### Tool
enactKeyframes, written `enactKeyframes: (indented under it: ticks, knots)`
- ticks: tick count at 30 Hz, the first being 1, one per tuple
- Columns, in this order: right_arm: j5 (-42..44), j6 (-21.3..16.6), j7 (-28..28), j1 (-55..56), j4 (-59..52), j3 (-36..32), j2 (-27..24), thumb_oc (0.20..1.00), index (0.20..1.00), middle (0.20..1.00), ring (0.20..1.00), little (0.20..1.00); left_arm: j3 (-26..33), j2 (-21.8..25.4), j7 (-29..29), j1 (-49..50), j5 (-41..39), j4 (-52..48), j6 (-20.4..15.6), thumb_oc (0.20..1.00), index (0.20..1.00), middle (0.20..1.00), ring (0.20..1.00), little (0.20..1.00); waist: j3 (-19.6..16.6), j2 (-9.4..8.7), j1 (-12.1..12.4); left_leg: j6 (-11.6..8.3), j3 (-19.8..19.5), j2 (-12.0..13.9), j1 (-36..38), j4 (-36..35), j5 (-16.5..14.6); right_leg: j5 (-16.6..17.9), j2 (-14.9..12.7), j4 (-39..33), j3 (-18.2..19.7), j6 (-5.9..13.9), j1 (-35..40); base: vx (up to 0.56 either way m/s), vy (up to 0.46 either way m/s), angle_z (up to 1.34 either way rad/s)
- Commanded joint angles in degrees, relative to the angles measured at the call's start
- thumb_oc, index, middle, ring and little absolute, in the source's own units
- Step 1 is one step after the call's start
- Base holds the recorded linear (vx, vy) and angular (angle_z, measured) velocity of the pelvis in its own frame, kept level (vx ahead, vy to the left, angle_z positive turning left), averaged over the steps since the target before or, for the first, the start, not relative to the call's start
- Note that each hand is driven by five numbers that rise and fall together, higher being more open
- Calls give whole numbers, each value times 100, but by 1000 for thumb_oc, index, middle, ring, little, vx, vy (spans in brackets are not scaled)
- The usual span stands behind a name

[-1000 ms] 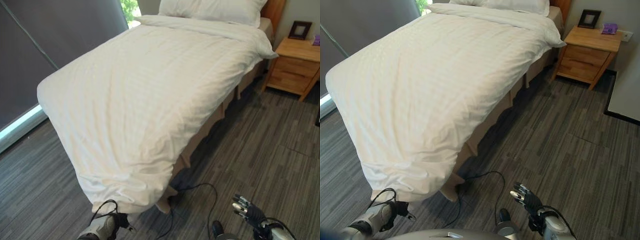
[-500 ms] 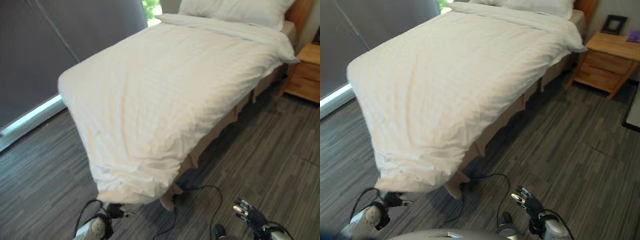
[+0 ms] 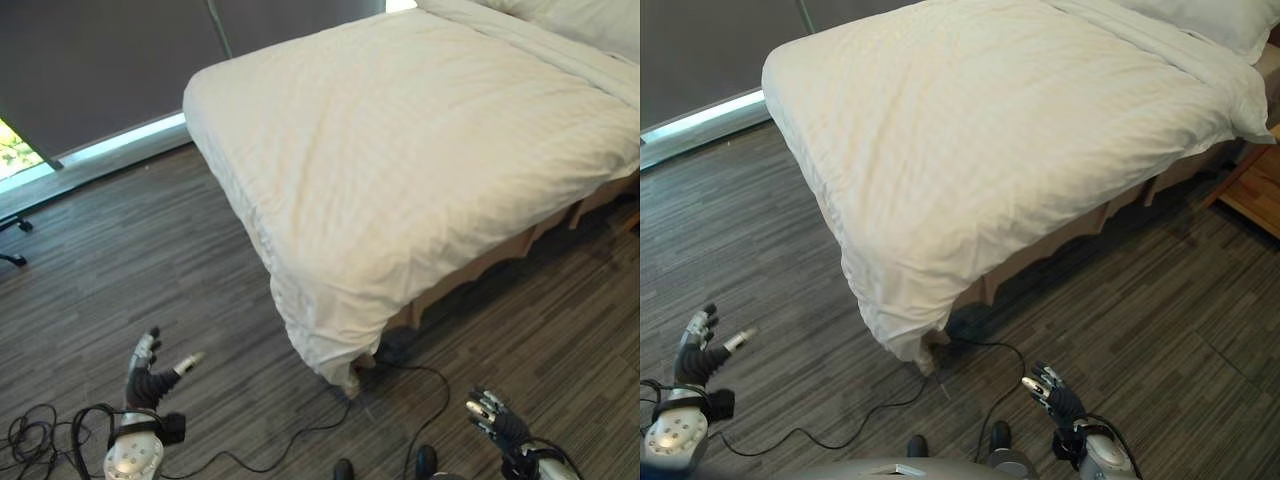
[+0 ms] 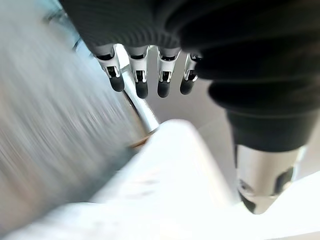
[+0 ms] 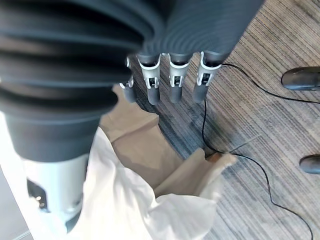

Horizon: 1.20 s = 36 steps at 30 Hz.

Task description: Making the bed.

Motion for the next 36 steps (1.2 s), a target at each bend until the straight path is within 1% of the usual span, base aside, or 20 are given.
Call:
enactKeyframes:
  ticks: [1,3,4,5,6,7,9,12,14,15,16,18,19,20,21,24,29,30,33,36]
  knots:
    - [56,-329,35,-224,-90,18,146,1000,1000,1000,1000,1000,267,138,-247,-84,-1193,-267,-730,1000,1000,1000,1000,1000,-146,-170,-24,-375,47,299,-127,37,222,70,-537,118,-84,499,240,-26,-16,5]
    - [120,-366,14,-419,-84,107,153,1000,1000,1000,1000,1000,229,-33,-239,-212,-1564,-455,-831,1000,1000,1000,1000,1000,-103,-220,25,-371,6,294,-161,37,234,63,-541,119,-121,491,230,-48,-16,2]
    - [125,-408,-38,-690,-102,266,133,1000,1000,1000,1000,1000,69,-121,-302,-377,-1912,-420,-875,1000,1000,1000,1000,1000,-56,-257,63,-372,-15,300,-205,37,250,69,-549,117,-145,487,208,-142,-33,4]
    - [398,-450,-158,-1300,-323,569,97,1000,1000,1000,1000,1000,-305,-77,-222,-522,-1941,-405,-850,1000,1000,1000,1000,1000,122,-296,160,-367,-55,307,-288,37,290,90,-544,129,-160,476,160,-139,-32,8]
    - [400,-450,-158,-1311,-320,568,97,1000,1000,1000,1000,1000,-302,-77,-221,-531,-1939,-403,-850,1000,1000,1000,1000,1000,119,-300,156,-363,-59,302,-309,37,307,105,-549,125,-162,476,143,-176,-24,10]
    - [565,-494,-256,-1618,-345,628,114,1000,1000,1000,1000,1000,-460,-41,-232,-578,-1928,-423,-819,1000,1000,1000,1000,1000,217,-303,212,-363,-97,297,-394,37,346,129,-553,128,-174,472,76,-151,-14,16]
    - [819,-535,-392,-2475,-501,1006,152,1000,1000,1000,1000,1000,-732,-21,-247,-731,-2238,-364,-773,1000,1000,1000,1000,1000,432,-310,335,-367,-147,290,-557,37,426,187,-553,141,-188,458,-72,-227,-20,16]
    - [1004,-616,-637,-4101,-389,1720,473,1000,1000,1000,1000,1000,-1449,-24,-226,-1100,-2529,-195,-687,1000,1000,1000,1000,1000,734,-258,577,-394,-186,292,-851,37,562,312,-550,133,-210,447,-347,-210,-11,5]
    - [1009,-642,-831,-5025,-98,1979,686,1000,1000,1000,1000,1000,-1725,21,-255,-1149,-2615,-310,-650,1000,1000,1000,1000,1000,819,-223,746,-397,-189,293,-997,37,628,376,-537,131,-191,436,-500,-154,-13,14]
    - [1002,-662,-1023,-5788,487,1974,824,1000,1000,1000,1000,1000,-1833,93,-334,-1156,-2762,-424,-593,1000,1000,1000,1000,1000,828,-169,918,-403,-218,278,-1161,37,694,419,-544,103,-218,432,-619,-107,-7,15]
    - [1005,-669,-1016,-5809,507,1972,832,1000,1000,1000,1000,1000,-1827,96,-334,-1164,-2763,-424,-592,1000,1000,1000,1000,1000,830,-173,919,-404,-216,279,-1168,37,695,421,-543,103,-216,431,-628,-97,-9,10]
    - [1020,-700,-1150,-6399,856,1848,995,1000,1000,1000,1000,1000,-1836,209,-354,-1148,-2797,-432,-558,1000,1000,1000,1000,1000,872,-93,1094,-422,-274,271,-1316,37,751,427,-546,103,-242,425,-741,-82,-7,5]
    - [1032,-718,-1202,-6592,964,1807,1096,721,721,721,721,721,-1836,274,-362,-1157,-2801,-436,-570,1000,1000,1000,1000,1000,893,-63,1149,-428,-291,264,-1386,37,774,435,-553,103,-264,428,-788,-89,-7,11]
    - [1030,-715,-1221,-6752,1167,1786,1222,369,369,369,369,369,-1853,339,-398,-1162,-2810,-437,-557,1000,1000,1000,1000,1000,913,-24,1222,-432,-320,246,-1449,37,798,440,-562,109,-297,424,-834,-78,-16,5]
    - [1057,-738,-1281,-6904,1313,1747,1306,200,200,200,200,200,-1830,444,-401,-1163,-2779,-443,-570,1000,1000,1000,1000,1000,962,20,1315,-439,-356,237,-1500,37,809,432,-564,128,-327,424,-861,-77,-18,7]
    - [1192,-744,-1366,-7155,1634,1593,1494,200,200,200,200,200,-1749,540,-368,-1174,-2815,-349,-584,1000,1000,1000,1000,1000,1018,121,1478,-446,-440,207,-1616,37,852,444,-583,138,-416,420,-938,-43,-15,26]
    - [1325,-719,-1407,-7385,1933,1485,1597,200,200,200,200,200,-1795,662,-357,-1130,-2705,-302,-570,1000,1000,1000,1000,1000,1116,211,1617,-451,-477,213,-1822,37,916,470,-569,135,-486,422,-1102,-38,-16,9]
    - [1310,-720,-1448,-7603,2284,1410,1582,200,200,200,200,200,-1870,709,-376,-1138,-2690,-307,-575,1000,1000,1000,1000,1000,1155,260,1692,-459,-493,213,-1912,37,949,477,-573,141,-498,425,-1184,-51,-14,4]
    - [1254,-703,-1515,-7832,2502,1358,1472,200,200,200,200,200,-1950,758,-377,-1167,-2658,-337,-596,1000,1000,1000,1000,1000,1213,317,1746,-472,-506,216,-2015,37,976,490,-580,160,-526,425,-1282,-43,-14,2]
    - [1132,-713,-1629,-8270,2995,1275,1128,200,200,200,200,200,-2099,872,-427,-1222,-2609,-469,-639,1000,1000,1000,1000,1000,1329,458,1842,-509,-506,224,-2278,37,1054,577,-546,169,-516,435,-1583,-91,-8,5]
